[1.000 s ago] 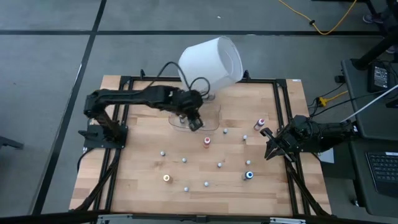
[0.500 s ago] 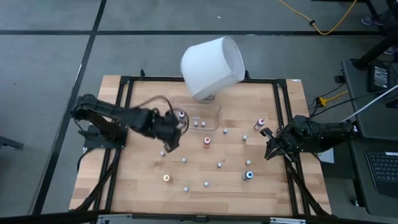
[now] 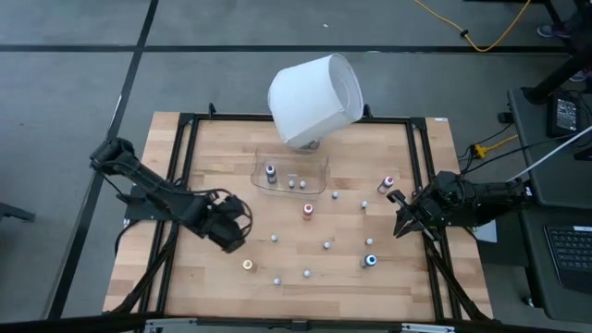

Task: Pick & Place food coloring
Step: Put the bottom small green food coloring bottle into the container

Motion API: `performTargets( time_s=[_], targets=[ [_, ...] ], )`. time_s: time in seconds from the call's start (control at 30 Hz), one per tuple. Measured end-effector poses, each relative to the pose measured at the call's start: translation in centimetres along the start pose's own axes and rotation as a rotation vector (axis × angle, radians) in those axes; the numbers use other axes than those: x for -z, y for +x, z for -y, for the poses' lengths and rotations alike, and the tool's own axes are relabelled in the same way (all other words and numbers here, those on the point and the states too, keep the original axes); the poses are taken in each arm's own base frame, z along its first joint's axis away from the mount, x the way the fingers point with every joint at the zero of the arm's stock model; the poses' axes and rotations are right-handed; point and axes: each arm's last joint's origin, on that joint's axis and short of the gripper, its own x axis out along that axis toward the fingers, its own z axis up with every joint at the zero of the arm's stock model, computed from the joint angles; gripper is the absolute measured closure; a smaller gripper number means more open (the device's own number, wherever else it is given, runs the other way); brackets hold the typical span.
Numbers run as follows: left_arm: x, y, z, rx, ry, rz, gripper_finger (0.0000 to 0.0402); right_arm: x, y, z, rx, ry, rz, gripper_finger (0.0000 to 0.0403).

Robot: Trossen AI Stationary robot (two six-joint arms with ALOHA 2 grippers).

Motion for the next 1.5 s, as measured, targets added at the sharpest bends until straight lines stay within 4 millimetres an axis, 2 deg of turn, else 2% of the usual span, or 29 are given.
performTargets(
  time_s=[0.17,0.33,0.57,1.17,1.5],
  targets=[
    [1.9,0.8,-2.0,0.161,-0.046,0.002,0.0247,0.0,0.0,0.0,0.000,0.000,0.000,0.0359],
    [3.0,2.8,-3.9,0.175,-0.086,-0.011,0.0215,0.0,0.0,0.0,0.000,0.000,0.000,0.0359],
    [3.1,5.1,-3.9,0.225,0.023,0.029,0.0193,0.0,0.0,0.0,0.000,0.000,0.000,0.0359],
    [2.9,8.6,-3.3,0.272,0.138,0.032,0.0194,0.0,0.0,0.0,0.000,0.000,0.000,0.0359],
    [2.8,9.1,-3.0,0.270,0.149,0.029,0.0254,0.0,0.0,0.0,0.000,0.001,-0.001,0.0359]
  ],
)
